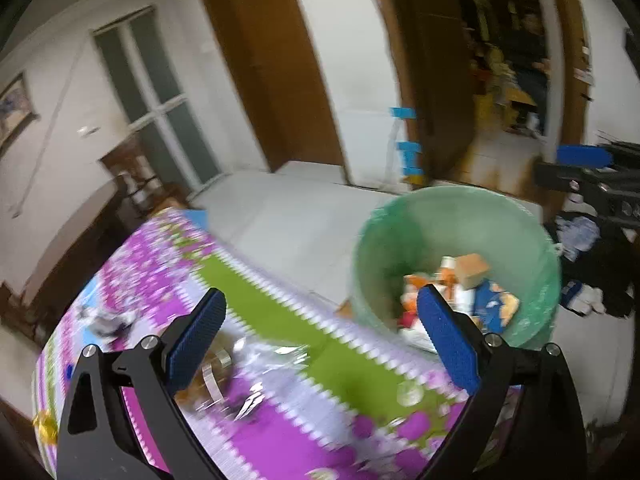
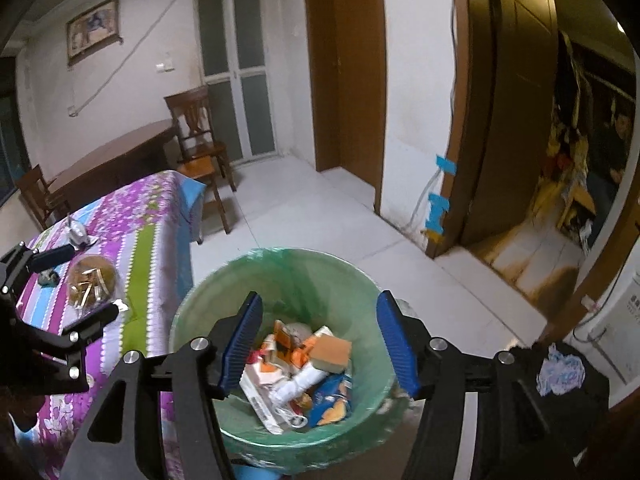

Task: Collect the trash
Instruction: 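Move both open tools back toward the bread bag on the table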

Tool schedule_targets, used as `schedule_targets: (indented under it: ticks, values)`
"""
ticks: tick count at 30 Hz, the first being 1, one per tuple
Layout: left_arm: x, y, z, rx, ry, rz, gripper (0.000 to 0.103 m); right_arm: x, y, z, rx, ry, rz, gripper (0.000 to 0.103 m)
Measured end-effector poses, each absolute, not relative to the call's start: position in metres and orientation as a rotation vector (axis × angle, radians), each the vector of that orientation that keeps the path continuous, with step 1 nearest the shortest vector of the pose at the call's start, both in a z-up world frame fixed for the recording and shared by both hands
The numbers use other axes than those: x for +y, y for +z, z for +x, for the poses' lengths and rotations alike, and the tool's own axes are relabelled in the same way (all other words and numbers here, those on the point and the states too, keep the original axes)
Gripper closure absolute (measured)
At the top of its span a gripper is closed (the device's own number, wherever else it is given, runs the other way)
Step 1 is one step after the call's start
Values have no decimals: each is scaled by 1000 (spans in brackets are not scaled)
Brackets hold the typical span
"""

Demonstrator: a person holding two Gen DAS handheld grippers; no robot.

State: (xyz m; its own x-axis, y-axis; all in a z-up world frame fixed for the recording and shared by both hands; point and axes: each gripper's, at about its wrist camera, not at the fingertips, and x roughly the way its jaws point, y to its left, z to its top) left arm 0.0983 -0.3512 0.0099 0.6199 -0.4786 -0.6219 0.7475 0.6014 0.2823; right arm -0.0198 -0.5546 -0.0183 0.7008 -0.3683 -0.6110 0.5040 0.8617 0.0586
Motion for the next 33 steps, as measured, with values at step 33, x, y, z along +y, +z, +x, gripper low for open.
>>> schedule_targets:
  ticks: [33]
  values:
    - [-148, 2, 161, 590, -255, 342, 8, -357, -2, 73, 477, -226, 37, 32]
